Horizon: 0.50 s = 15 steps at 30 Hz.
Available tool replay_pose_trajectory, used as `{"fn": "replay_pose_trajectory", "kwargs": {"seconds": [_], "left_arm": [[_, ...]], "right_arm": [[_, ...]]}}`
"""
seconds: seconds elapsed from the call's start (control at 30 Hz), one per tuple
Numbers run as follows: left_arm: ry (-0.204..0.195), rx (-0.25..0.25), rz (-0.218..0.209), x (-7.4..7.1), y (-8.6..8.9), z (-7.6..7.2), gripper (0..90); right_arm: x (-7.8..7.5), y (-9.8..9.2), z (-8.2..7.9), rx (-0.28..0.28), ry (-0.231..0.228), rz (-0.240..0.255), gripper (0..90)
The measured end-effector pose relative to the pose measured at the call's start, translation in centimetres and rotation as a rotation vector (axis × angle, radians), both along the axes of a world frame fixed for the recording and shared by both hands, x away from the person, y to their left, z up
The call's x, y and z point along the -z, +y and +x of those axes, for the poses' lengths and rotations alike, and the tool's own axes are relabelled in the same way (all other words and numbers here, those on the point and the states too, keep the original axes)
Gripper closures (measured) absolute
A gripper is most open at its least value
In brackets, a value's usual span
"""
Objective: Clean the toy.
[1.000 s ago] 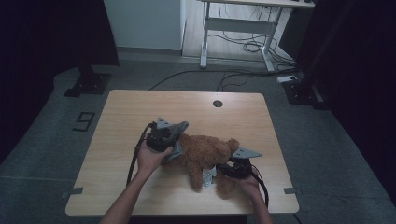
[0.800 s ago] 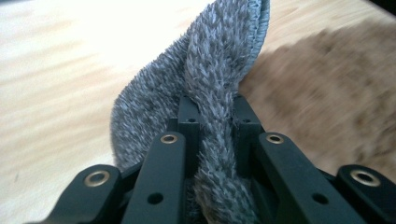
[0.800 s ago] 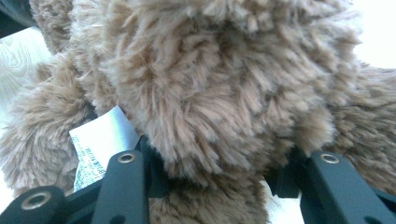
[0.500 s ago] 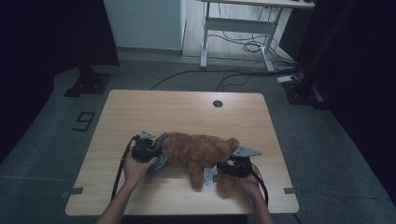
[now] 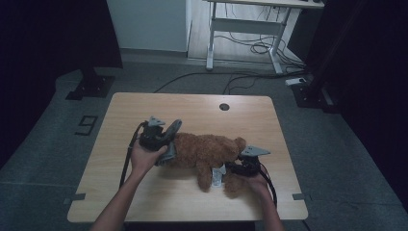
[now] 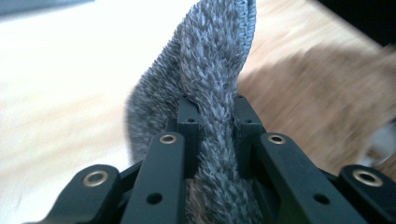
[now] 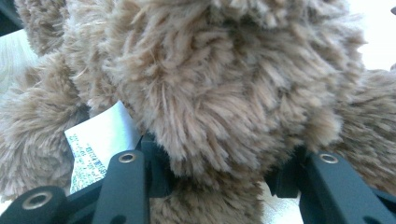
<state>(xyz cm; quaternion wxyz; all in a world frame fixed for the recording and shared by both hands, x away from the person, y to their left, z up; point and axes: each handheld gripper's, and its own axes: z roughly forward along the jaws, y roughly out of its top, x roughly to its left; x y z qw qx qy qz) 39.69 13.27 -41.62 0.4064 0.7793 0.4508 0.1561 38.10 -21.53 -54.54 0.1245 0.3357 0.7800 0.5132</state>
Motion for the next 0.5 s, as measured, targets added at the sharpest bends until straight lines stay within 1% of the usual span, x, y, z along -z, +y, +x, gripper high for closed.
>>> {"fn": "replay_pose_trajectory", "kwargs": {"seconds": [0.03, 0.1, 0.13, 0.17, 0.23, 0.3, 0.37, 0.43, 0.5], "left_arm": [[-0.007, 0.022, -0.005, -0.5, -1.1, 0.4, 77.3], [-0.012, 0.045, 0.015, -0.9, -2.7, 0.9, 77.2], [-0.012, 0.056, 0.029, -0.8, -3.5, 1.3, 77.2], [0.002, 0.068, 0.057, -0.4, -4.6, 2.0, 77.2], [0.025, 0.078, 0.075, 0.3, -5.5, 2.7, 77.1], [0.048, 0.088, 0.083, 1.3, -6.1, 3.2, 76.9], [0.074, 0.098, 0.083, 2.1, -6.2, 3.4, 76.6], [0.073, 0.087, 0.065, 2.5, -5.9, 3.2, 76.6], [0.069, 0.090, 0.062, 2.9, -5.6, 2.6, 76.9]], "right_arm": [[0.0, 0.0, 0.0, 0.001, -0.002, 0.000, 51.7], [0.1, -0.1, 0.1, 0.003, -0.012, -0.006, 51.7], [0.1, -0.1, 0.2, 0.007, -0.018, -0.006, 51.7], [0.1, -0.1, 0.3, 0.011, -0.020, -0.004, 51.7], [0.2, -0.2, 0.6, 0.016, -0.029, -0.006, 51.6], [0.3, -0.3, 0.8, 0.019, -0.031, 0.000, 51.2], [0.2, -0.4, 0.8, 0.018, -0.034, -0.004, 49.7], [0.1, -0.3, 0.6, 0.024, -0.045, -0.017, 46.5], [-0.1, -0.2, 0.3, 0.030, -0.041, -0.023, 40.3]]}}
